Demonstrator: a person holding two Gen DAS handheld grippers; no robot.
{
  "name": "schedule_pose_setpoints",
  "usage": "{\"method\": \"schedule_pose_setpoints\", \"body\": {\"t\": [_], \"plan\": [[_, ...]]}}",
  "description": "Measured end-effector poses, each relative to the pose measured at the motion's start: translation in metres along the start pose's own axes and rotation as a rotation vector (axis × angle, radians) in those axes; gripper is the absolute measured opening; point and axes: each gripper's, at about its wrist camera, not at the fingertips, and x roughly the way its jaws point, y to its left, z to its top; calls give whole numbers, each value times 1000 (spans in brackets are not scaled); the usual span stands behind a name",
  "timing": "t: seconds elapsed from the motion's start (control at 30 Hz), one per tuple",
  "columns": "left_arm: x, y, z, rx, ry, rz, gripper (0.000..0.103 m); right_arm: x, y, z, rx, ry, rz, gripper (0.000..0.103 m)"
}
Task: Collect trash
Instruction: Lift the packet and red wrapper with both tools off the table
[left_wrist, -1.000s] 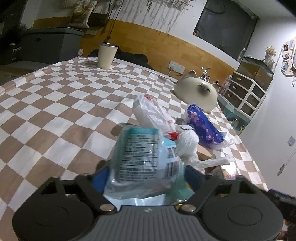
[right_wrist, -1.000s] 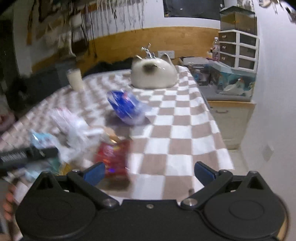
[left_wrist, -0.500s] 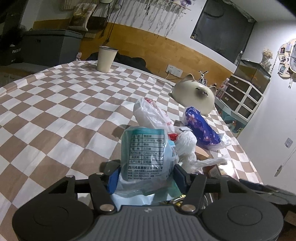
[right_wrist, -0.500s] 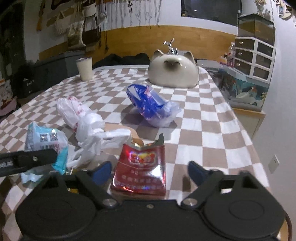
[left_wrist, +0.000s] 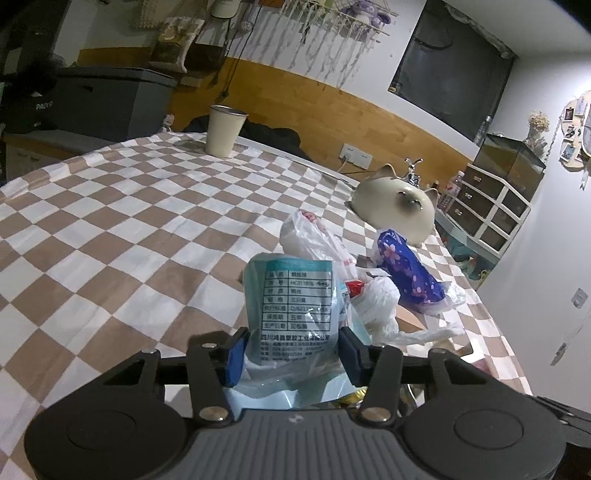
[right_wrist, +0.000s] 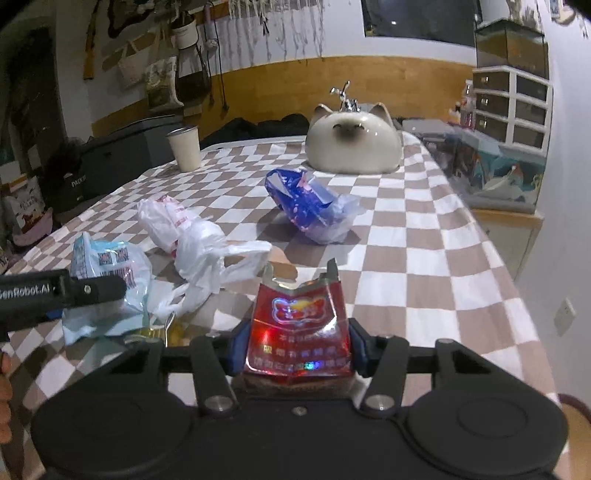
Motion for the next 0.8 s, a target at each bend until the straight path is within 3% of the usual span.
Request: {"method": "schedule_pose_setpoints", "body": {"t": [0.8], "plan": [[-96, -52, -60, 103, -61, 86, 49, -93, -39, -38, 19, -27, 36, 54]]}}
